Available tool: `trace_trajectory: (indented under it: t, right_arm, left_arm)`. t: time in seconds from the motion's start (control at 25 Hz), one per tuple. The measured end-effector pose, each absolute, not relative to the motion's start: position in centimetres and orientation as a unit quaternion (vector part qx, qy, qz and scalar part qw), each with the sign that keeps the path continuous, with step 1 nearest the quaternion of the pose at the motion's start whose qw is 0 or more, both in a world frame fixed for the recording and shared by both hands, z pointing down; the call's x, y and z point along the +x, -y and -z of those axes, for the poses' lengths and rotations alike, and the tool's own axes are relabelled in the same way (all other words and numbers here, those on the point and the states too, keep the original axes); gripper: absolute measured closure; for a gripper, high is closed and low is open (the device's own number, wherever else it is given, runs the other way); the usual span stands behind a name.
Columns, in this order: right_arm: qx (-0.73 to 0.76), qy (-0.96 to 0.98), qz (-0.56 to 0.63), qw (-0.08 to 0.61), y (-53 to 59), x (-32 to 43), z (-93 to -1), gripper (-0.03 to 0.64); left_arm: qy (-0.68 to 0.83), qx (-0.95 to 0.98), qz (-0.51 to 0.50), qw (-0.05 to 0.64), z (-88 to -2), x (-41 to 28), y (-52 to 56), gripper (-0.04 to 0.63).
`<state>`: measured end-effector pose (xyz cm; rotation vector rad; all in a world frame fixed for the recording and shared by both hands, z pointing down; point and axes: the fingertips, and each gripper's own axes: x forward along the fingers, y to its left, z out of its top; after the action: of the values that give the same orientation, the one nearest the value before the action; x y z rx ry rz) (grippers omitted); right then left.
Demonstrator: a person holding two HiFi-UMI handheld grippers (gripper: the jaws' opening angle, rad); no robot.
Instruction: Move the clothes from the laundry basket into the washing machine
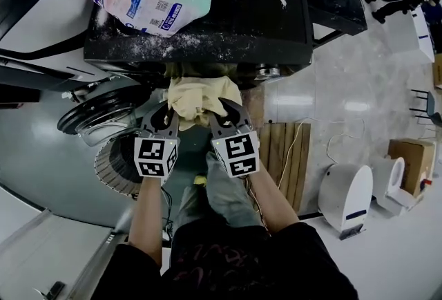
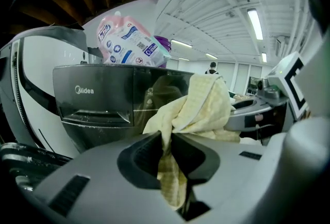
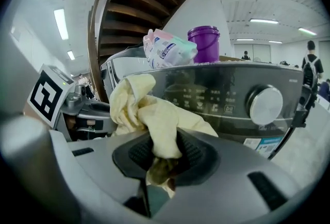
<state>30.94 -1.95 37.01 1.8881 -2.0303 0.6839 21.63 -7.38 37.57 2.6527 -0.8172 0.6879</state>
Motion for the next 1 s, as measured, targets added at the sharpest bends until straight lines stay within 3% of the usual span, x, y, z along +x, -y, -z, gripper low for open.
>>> trace_trajectory:
  t: [1.0]
  right_arm:
    - [0.683,0.71,-0.122,0.119,7.4,32.0,-56.5,0.531]
  left_arm:
    - [0.348,0.923,-0.129,0.099,-56.9,22.9,13.1,0.529]
